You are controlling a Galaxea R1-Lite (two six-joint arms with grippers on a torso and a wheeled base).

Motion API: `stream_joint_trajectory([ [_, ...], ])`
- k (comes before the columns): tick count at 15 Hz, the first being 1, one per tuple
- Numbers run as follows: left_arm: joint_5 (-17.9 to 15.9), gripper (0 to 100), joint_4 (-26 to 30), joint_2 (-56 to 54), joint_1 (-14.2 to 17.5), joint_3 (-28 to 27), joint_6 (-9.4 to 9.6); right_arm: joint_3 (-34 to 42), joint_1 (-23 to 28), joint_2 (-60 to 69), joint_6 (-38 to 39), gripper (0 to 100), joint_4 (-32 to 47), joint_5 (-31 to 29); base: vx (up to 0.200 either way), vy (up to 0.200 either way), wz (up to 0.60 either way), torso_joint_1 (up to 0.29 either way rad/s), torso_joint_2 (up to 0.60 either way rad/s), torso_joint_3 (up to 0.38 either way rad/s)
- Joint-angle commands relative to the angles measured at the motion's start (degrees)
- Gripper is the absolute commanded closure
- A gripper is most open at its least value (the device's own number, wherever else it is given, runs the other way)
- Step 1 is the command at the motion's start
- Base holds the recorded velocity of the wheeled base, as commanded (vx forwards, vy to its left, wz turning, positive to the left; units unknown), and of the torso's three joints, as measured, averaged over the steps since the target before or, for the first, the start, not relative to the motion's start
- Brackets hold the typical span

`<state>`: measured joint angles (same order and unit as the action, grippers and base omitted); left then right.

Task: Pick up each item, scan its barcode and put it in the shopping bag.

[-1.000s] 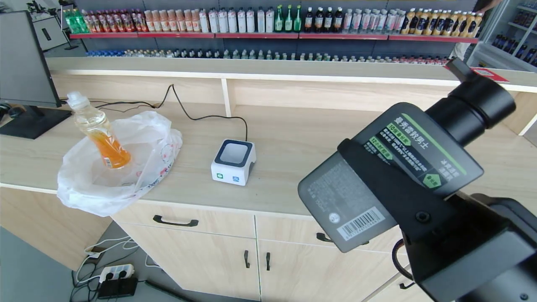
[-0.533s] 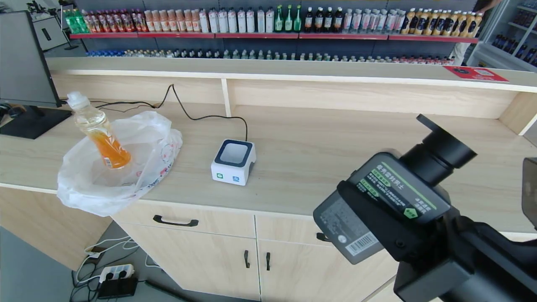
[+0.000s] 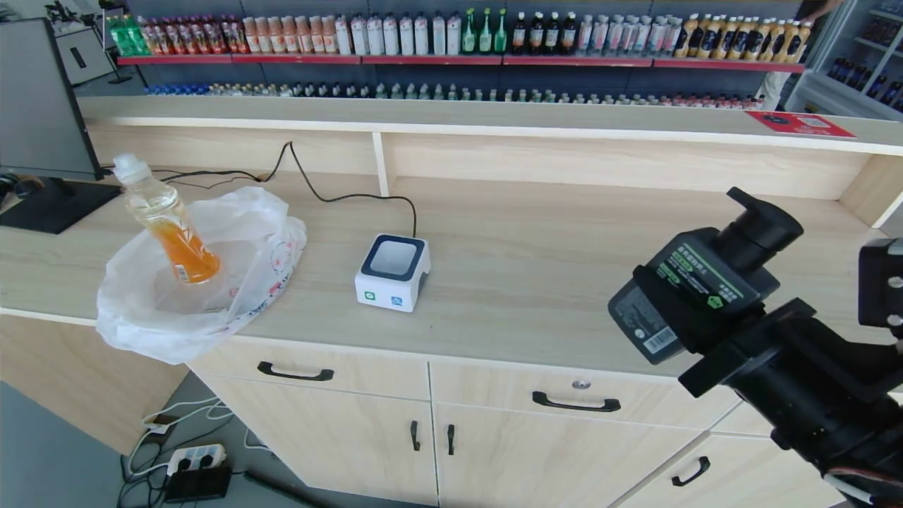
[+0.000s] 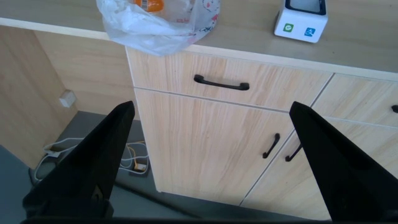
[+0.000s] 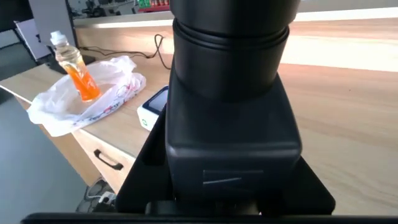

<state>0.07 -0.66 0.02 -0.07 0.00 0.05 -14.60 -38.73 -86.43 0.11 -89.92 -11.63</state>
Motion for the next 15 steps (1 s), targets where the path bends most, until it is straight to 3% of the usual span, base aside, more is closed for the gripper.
stream_joint_trajectory([
  [1,0.0,0,0.0,0.0,0.1,0.0,0.04,-0.2,3.7,-0.7,0.0,100,-0.1,-0.1,0.000,0.000,0.00,0.000,0.00,0.000],
  [8,0.0,0,0.0,0.0,0.0,0.0,0.04,-0.3,4.6,-1.3,0.2,100,-0.1,-0.1,0.000,0.000,0.00,0.000,0.00,0.000],
  [12,0.0,0,0.0,0.0,0.0,0.0,0.04,-0.7,5.1,-1.9,0.7,100,-0.1,-0.1,-0.150,0.000,0.00,0.003,0.00,0.002],
  [15,0.0,0,0.0,0.0,0.0,0.0,0.04,-1.4,5.3,-1.9,0.7,100,-0.1,-0.1,0.000,0.200,0.00,0.012,0.01,-0.002],
])
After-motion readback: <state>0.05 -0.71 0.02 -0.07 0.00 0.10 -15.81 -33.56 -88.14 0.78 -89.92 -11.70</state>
